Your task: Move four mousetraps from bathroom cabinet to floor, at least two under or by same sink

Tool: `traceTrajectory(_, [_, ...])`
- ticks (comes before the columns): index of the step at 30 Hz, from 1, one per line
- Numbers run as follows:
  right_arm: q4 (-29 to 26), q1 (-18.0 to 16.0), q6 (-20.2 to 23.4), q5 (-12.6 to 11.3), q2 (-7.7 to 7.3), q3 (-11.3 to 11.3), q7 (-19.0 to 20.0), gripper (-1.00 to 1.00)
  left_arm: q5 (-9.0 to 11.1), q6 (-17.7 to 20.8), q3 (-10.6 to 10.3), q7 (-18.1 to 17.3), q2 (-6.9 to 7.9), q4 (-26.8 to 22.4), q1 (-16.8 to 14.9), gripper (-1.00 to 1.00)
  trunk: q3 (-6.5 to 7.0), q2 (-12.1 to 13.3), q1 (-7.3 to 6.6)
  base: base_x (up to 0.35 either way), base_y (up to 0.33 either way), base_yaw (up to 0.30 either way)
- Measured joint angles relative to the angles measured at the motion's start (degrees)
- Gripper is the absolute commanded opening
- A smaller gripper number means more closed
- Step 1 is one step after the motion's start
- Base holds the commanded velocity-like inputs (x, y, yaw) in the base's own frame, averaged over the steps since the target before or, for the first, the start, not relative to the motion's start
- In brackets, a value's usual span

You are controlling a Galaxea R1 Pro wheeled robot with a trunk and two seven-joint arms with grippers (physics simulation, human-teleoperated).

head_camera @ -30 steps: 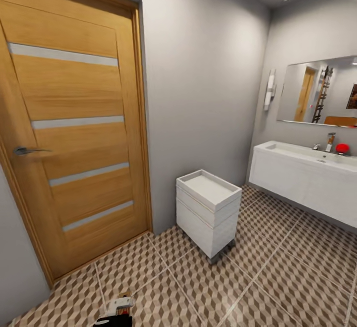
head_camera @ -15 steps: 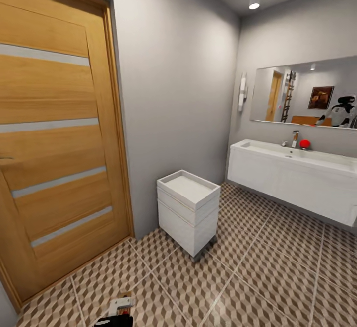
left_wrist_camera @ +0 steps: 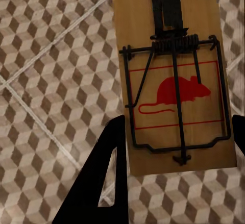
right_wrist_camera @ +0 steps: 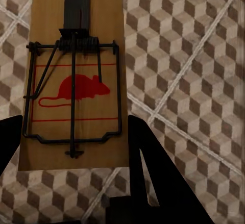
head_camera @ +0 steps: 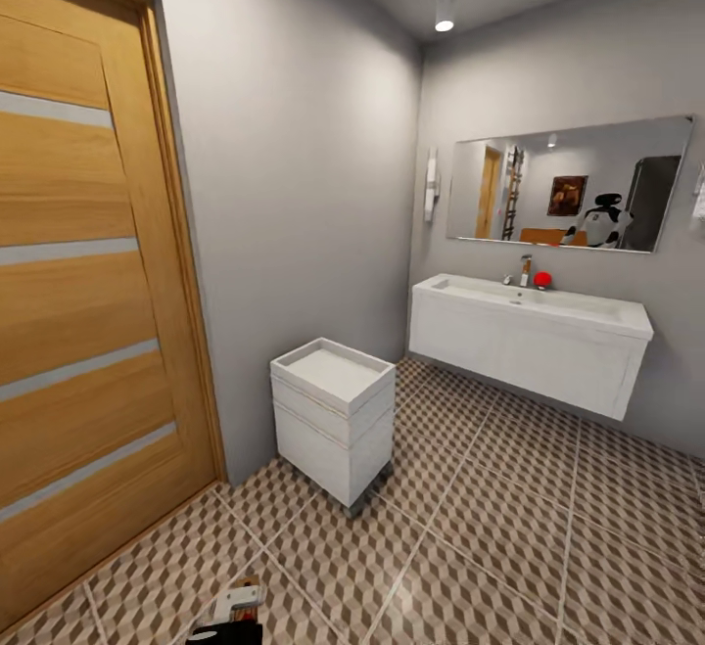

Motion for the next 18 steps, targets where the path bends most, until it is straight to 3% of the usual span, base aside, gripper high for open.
traceTrajectory(18, [0.0,0.0,0.5,0.0,-0.15,0.0,0.2,-1.0,0.0,0.1,0.0,0.0,-0.33,0.0,0.0,-1.0,0.17,0.0,0.0,0.0,0.0,-0.286])
